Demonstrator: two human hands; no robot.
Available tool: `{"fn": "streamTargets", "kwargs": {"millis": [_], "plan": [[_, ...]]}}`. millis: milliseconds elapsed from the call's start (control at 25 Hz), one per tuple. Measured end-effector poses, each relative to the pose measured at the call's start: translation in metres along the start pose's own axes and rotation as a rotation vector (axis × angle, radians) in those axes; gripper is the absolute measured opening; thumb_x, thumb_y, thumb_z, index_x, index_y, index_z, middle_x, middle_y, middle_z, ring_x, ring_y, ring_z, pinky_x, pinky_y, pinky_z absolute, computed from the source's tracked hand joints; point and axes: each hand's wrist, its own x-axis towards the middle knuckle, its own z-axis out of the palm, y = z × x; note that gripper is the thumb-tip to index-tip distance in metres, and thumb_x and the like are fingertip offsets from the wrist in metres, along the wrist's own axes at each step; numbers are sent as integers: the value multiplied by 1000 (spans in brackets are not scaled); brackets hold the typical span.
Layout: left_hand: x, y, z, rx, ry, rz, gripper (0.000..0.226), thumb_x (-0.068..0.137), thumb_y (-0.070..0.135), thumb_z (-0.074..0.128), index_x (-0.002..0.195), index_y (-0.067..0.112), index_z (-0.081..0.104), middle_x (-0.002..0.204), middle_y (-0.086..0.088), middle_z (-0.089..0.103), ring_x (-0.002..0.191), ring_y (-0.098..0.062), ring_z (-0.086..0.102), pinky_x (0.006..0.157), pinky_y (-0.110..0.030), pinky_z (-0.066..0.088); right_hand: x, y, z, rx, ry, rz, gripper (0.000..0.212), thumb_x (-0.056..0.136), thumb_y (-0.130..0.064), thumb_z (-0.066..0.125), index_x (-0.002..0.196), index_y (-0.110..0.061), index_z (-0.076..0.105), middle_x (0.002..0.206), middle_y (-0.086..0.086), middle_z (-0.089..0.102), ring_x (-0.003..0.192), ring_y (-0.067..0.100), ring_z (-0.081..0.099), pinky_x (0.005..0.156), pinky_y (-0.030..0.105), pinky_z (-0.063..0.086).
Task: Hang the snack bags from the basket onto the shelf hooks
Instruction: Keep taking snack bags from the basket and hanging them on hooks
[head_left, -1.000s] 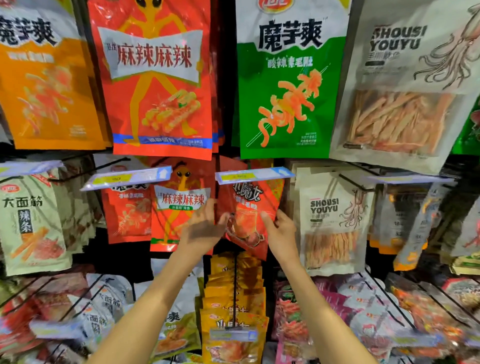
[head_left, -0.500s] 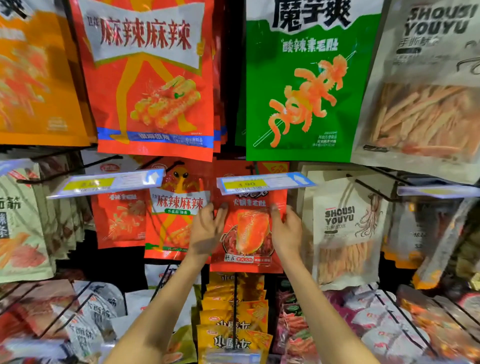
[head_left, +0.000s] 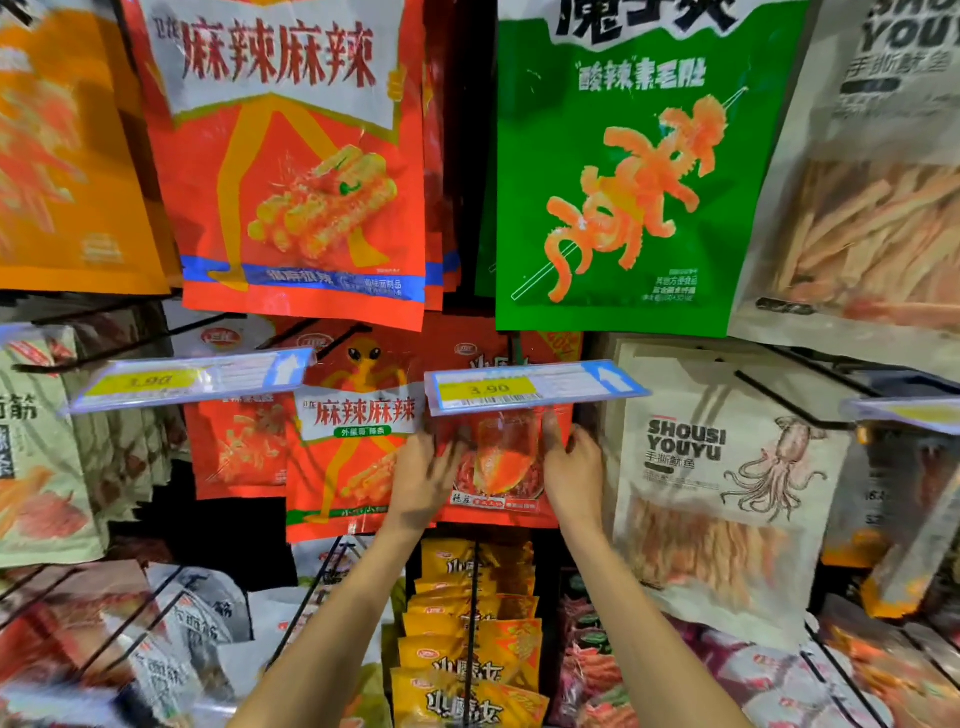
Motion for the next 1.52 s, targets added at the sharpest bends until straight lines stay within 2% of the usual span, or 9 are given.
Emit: {"fn": "streamTargets", "kwargs": {"millis": [120,280,440,560,760,1000,1160,1360,1520], "plan": [[-11,0,0,6,-34,-1,13,95,15,62,83,19,60,73,23,56,68,19,53,62,-3,36,-10,33,1,35,-142,83,25,98,-45,52,88,-24,60,79,-11,64,74,9,61,58,11,40],[-19,-13,-4,21,-84,-95,21,94,32,62,93,12,69,82,6,65,79,19,51,69,-7,35,-25,61,1,99,-256,141,41,86,-55,61,114,-25,60,116,-12,64,116,7,57,96,24,43],[-19,-22,0,-68,-70,-126,47,86,57,55,92,13,71,82,3,70,75,-2,61,69,-20,45,-28,50,-1,107,-263,174,23,94,-38,61,106,-20,53,106,-16,59,108,1,52,86,15,35],[-16,-20,2,-105,-78,-159,33,92,44,59,89,13,70,82,-3,71,72,-6,59,70,-19,43,-24,52,1,100,-191,146,35,90,-47,62,107,-16,65,103,-5,71,101,12,65,75,20,44],[-16,-17,4,-119,-75,-178,26,95,33,60,79,14,68,71,0,65,63,-1,51,64,-20,40,-23,50,1,72,-178,168,32,89,-49,64,107,-21,65,100,-10,71,93,4,65,74,16,45],[-19,-18,1,-185,-108,-210,69,86,61,54,81,-8,62,71,-5,59,68,-13,49,66,-29,35,-26,42,4,113,-88,159,22,88,-32,72,95,-11,67,85,-5,69,74,1,61,58,5,43],[-22,-2,-5,-154,-163,-265,44,98,32,56,59,15,43,48,16,39,49,-2,35,53,-19,25,-31,42,6,151,-66,178,21,87,-30,73,90,-10,67,78,-5,68,70,5,61,60,8,45],[-24,-8,-6,-152,-163,-292,46,97,38,55,78,-3,59,71,-7,51,67,-15,45,64,-29,32,-36,38,6,92,-68,197,21,89,-35,70,84,-17,61,74,-9,63,68,6,58,56,8,42],[-28,3,-8,-123,-144,-326,41,94,45,58,72,10,57,68,-1,52,64,-15,48,65,-32,40,-41,27,-4,-55,-137,181,25,93,-41,62,99,-17,61,85,-9,62,77,8,57,55,7,40]]}}
